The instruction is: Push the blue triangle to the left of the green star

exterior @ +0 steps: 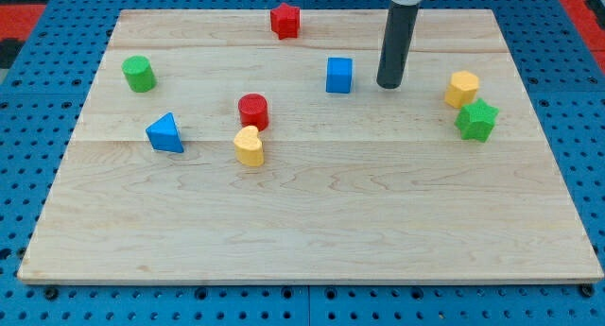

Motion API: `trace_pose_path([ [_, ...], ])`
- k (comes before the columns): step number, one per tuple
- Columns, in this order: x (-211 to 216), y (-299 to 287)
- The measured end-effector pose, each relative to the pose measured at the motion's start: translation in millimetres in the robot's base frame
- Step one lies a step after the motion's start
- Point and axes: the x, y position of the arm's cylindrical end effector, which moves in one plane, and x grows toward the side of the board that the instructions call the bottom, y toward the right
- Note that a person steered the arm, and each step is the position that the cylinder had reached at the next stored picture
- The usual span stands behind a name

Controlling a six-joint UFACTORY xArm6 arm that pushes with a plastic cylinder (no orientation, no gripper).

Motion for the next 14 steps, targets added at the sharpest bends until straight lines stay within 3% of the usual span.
trace_pose_path([
  [2, -3, -19],
  [4, 35, -44],
  [6, 44, -63],
  [11, 141, -76],
  [12, 168, -142],
  [13, 156, -231],
  [14, 122, -266],
])
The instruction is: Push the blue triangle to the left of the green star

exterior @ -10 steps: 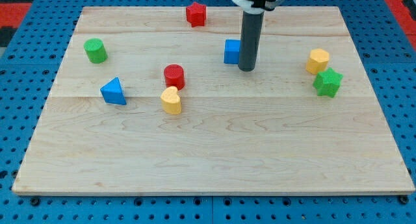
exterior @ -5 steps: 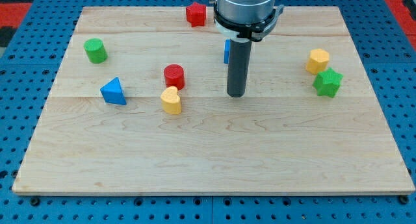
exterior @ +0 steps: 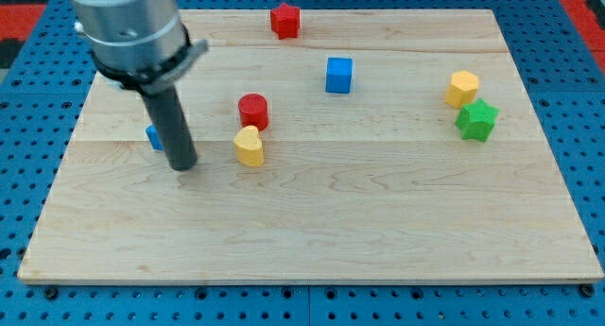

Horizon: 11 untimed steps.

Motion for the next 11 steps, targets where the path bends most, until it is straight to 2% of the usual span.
trace_pose_path([
  [1, -1, -87],
  [2, -17, -94],
  [4, -23, -12],
  [8, -24, 48],
  [10, -51, 47],
  [11, -52, 86],
])
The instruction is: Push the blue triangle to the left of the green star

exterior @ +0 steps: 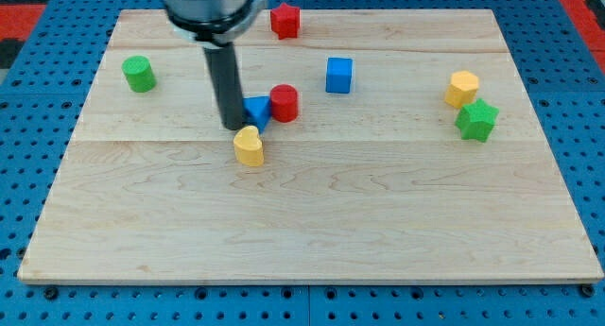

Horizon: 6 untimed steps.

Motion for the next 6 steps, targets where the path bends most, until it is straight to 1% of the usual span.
trace_pose_path([
  [1, -7, 29],
  [2, -22, 23],
  [3, -27, 13],
  [4, -32, -16],
  [5, -57, -8],
  [6, -61, 68],
])
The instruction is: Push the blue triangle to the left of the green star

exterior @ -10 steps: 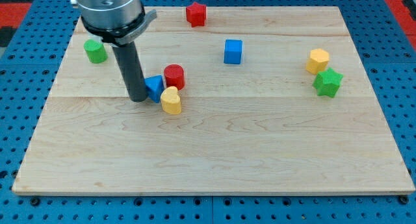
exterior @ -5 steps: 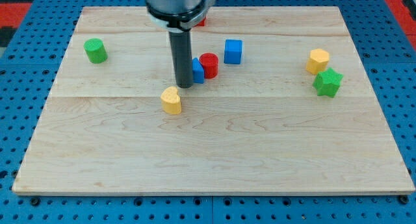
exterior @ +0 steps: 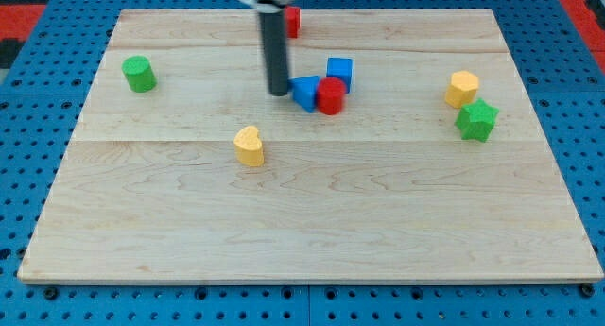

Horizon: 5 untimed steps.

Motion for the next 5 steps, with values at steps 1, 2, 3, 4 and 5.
trace_pose_path([
  [1, 5, 66],
  [2, 20, 99],
  [3, 20, 128],
  [4, 22, 157],
  [5, 21, 145],
])
